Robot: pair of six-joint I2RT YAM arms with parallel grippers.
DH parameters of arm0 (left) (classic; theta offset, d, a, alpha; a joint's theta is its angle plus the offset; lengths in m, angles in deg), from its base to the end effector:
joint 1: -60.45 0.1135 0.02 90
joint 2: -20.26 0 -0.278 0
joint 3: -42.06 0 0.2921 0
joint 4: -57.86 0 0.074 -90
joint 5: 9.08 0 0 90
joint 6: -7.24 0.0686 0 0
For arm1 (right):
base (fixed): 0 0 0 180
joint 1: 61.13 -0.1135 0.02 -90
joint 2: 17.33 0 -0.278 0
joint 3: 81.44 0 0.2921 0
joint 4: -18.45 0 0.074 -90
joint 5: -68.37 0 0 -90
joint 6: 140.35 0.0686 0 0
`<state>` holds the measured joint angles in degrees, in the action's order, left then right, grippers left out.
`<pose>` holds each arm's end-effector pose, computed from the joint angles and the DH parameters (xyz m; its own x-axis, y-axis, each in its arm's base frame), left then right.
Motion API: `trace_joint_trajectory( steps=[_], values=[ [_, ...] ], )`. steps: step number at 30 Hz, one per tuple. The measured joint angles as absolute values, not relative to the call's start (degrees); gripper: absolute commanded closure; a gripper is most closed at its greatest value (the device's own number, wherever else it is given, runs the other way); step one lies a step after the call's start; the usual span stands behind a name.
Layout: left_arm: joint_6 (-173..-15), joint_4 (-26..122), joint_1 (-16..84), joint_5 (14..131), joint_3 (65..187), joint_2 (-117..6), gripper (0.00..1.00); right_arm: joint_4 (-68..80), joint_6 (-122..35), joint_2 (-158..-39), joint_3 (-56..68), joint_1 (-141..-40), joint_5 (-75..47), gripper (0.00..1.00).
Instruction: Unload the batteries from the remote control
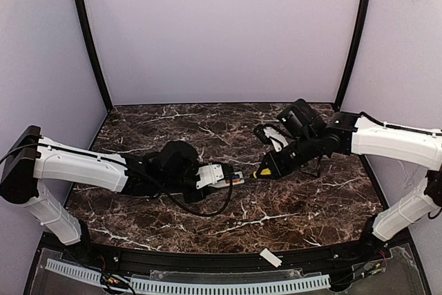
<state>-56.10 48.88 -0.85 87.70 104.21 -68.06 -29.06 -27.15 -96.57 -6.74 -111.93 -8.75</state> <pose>0.1945 -0.3384 0.1807 0.1229 0.7033 -0.7002 0.8610 0.2752 0.4276 0.2068 0.2777 0.2524 -0.7898 -0.3608 -0.4960 -0.5777 0.7094 0.4038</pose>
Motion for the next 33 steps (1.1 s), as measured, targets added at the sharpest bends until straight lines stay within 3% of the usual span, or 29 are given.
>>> trace_joint_trajectory(
  steps=[24,33],
  values=[
    [-56.10,47.18,-0.79,89.08,104.19,-68.14,1.00,-37.21,-28.53,-105.88,3.90,-115.04,-13.58,1.00],
    [-55.93,45.47,-0.79,88.75,103.88,-68.19,1.00,-32.36,-28.90,-105.07,-0.40,-114.97,-11.09,1.00]
  ],
)
